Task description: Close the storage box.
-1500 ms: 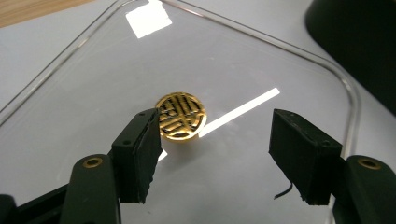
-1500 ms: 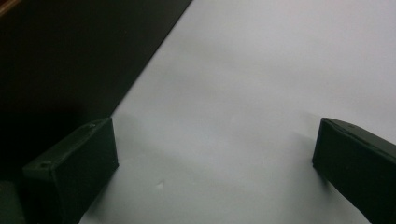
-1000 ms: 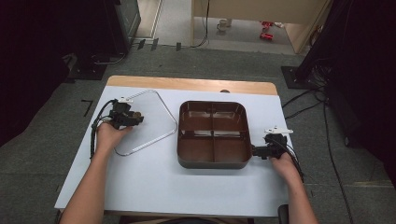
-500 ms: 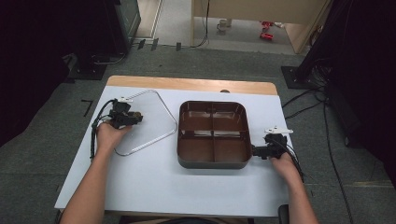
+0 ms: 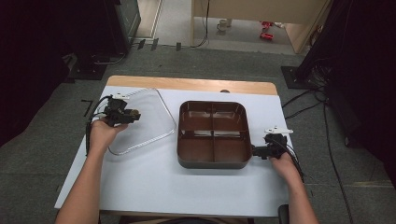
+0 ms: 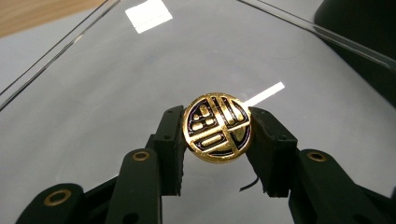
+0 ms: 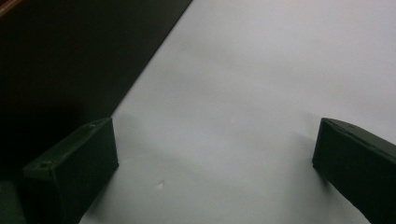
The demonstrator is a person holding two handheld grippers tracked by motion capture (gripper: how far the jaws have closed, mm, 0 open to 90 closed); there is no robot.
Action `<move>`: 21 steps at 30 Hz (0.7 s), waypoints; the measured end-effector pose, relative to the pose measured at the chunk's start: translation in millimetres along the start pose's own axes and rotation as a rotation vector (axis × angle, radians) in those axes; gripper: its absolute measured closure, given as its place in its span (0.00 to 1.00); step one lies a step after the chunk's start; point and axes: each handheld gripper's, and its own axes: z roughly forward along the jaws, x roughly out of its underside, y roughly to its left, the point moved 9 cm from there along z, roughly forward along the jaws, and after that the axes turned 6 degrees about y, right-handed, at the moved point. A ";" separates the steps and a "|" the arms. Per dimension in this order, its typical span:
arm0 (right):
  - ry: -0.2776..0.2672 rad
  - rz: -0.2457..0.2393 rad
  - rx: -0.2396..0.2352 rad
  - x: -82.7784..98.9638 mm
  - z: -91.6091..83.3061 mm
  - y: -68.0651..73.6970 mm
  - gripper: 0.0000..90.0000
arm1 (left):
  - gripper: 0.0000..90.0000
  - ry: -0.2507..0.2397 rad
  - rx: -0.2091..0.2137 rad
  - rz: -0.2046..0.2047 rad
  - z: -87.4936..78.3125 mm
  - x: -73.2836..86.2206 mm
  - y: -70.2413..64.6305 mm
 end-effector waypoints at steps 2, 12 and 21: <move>0.000 0.000 0.000 0.0 0.0 0.0 0.00 | 0.66 -0.020 0.015 -0.007 -10.7 -4.6 -2.7; 0.000 -0.001 0.000 0.0 0.0 0.0 0.00 | 0.66 -0.074 0.092 0.042 -38.5 -26.3 -30.6; 0.000 0.000 0.000 0.0 0.0 0.0 0.00 | 0.66 -0.084 0.180 0.118 -36.9 -46.7 -71.0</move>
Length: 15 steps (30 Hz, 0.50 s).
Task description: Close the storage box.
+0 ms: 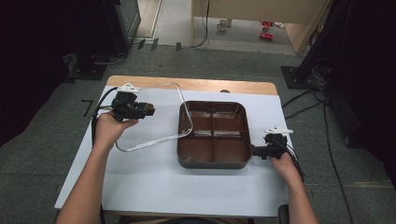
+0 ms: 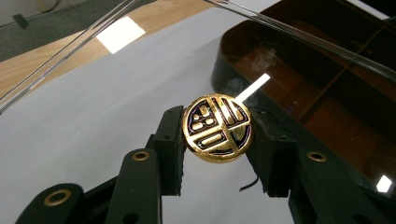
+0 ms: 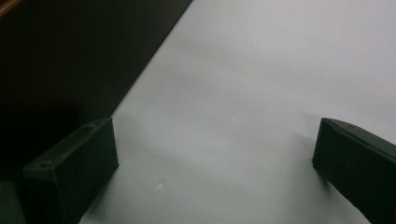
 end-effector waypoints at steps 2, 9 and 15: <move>0.001 -0.001 0.000 0.1 -0.1 0.0 0.00 | 0.66 0.004 0.007 0.013 4.1 -3.0 -7.5; 0.002 0.002 0.000 0.3 -0.2 0.2 0.00 | 0.66 0.027 0.013 0.081 25.2 -19.4 -33.1; -0.001 0.000 0.001 0.1 0.0 0.0 0.00 | 0.66 0.023 0.060 0.108 46.6 -40.9 -61.3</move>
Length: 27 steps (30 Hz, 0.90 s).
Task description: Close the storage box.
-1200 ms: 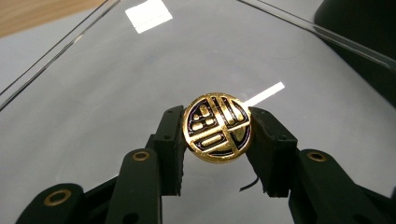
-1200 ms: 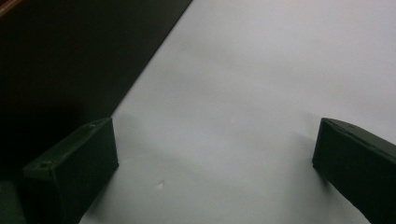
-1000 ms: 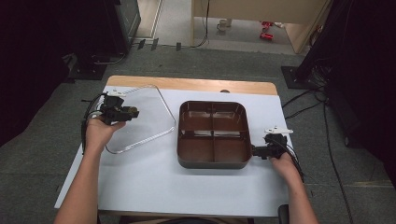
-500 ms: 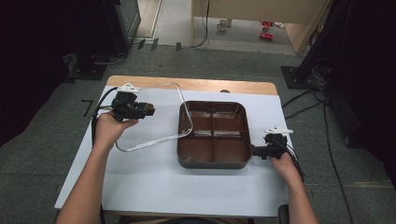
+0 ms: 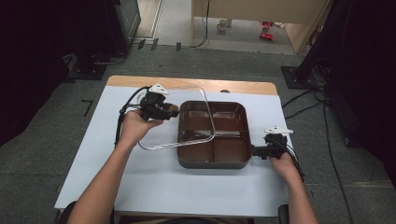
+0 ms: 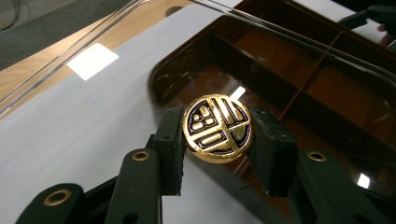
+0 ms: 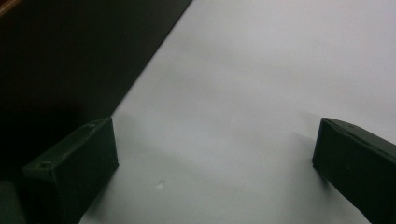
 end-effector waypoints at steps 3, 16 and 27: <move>0.001 0.001 0.000 0.2 -0.1 0.2 0.00 | 0.66 0.002 0.019 0.009 9.5 -8.2 -11.3; 0.001 0.001 -0.001 0.2 -0.1 0.1 0.00 | 0.66 0.014 0.058 0.085 46.1 -31.4 -56.9; 0.000 0.000 -0.001 0.1 -0.1 0.1 0.00 | 0.66 0.044 0.072 0.119 70.5 -36.6 -82.6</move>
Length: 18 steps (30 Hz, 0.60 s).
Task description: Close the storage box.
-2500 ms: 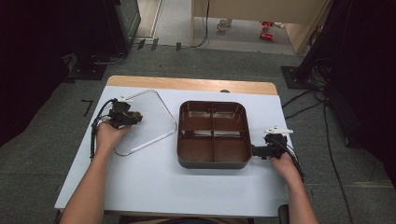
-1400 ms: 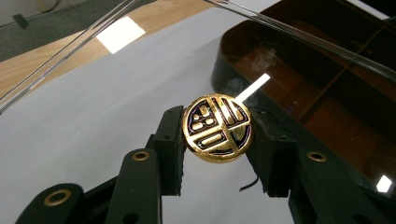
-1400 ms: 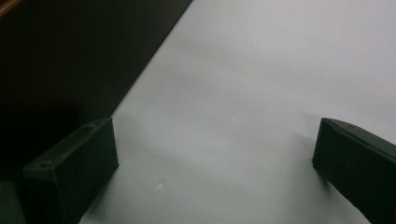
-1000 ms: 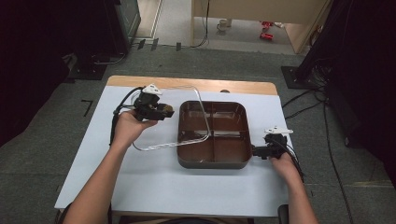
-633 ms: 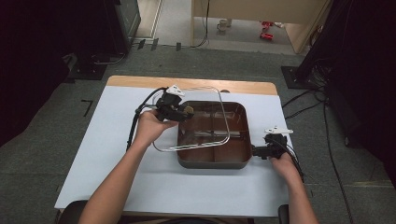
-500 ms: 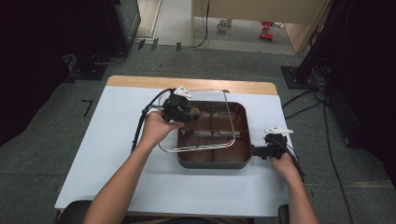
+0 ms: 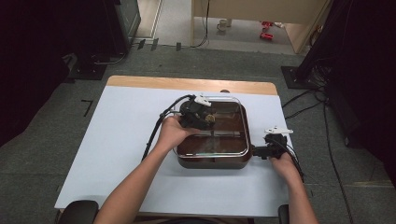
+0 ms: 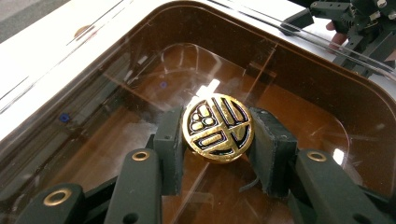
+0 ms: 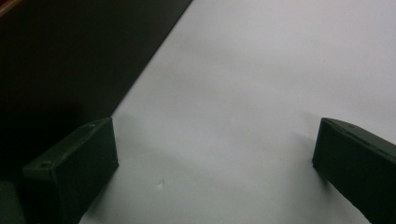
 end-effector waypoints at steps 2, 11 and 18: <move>0.001 0.000 0.000 0.1 -0.1 0.0 0.00 | 0.66 0.006 -0.004 0.001 5.0 -1.1 -2.4; 0.001 0.000 0.000 0.0 0.0 0.0 0.00 | 0.66 0.035 -0.002 -0.006 26.7 -1.0 -11.5; -0.001 0.001 0.001 -0.1 0.1 0.1 0.00 | 0.66 0.055 -0.011 0.017 28.0 1.9 -10.7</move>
